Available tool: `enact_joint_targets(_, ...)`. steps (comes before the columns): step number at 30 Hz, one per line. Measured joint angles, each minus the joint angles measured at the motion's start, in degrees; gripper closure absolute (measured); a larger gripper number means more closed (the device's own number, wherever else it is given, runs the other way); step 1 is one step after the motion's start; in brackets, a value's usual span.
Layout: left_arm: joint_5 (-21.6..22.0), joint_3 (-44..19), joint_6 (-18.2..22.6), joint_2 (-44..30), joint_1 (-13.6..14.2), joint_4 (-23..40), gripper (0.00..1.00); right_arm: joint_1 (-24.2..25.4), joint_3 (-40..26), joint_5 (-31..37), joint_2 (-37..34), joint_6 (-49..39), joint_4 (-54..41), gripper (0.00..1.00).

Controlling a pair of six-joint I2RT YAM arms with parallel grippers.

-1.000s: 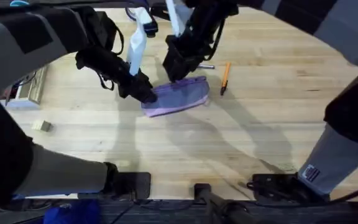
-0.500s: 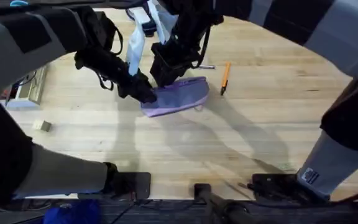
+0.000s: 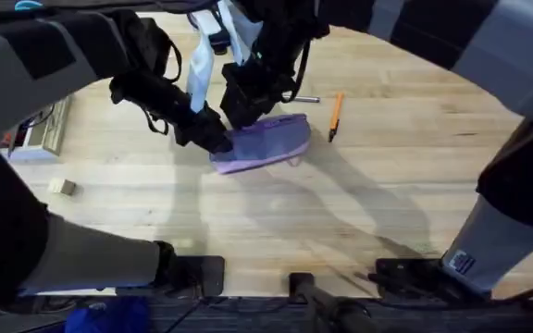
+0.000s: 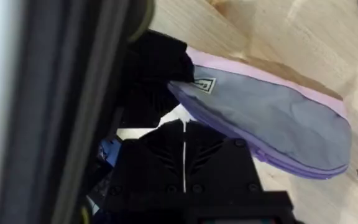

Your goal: Unzip the bag, pick up the pens from the table one at a time and place them inside, then zip the bag closed.

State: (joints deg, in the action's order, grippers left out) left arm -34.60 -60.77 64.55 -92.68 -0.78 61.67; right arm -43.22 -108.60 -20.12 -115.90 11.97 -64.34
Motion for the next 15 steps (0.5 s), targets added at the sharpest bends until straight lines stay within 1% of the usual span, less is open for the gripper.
enact_joint_targets(10, -0.19, 0.07, 0.0, 0.0, 0.0, -0.17, 0.959, 0.15, 0.0, -0.04, 0.02, -0.03, -0.19, 0.969)
enact_joint_targets(12, -0.14, 0.07, -0.03, 0.0, 0.0, -0.2, 0.959, 0.43, 0.0, -0.33, 0.02, -0.26, -0.64, 0.919)
enact_joint_targets(15, -0.12, 0.07, -0.02, 0.0, 0.11, -0.24, 0.959, 1.3, 0.0, -0.92, 0.02, -0.68, -1.93, 0.754)
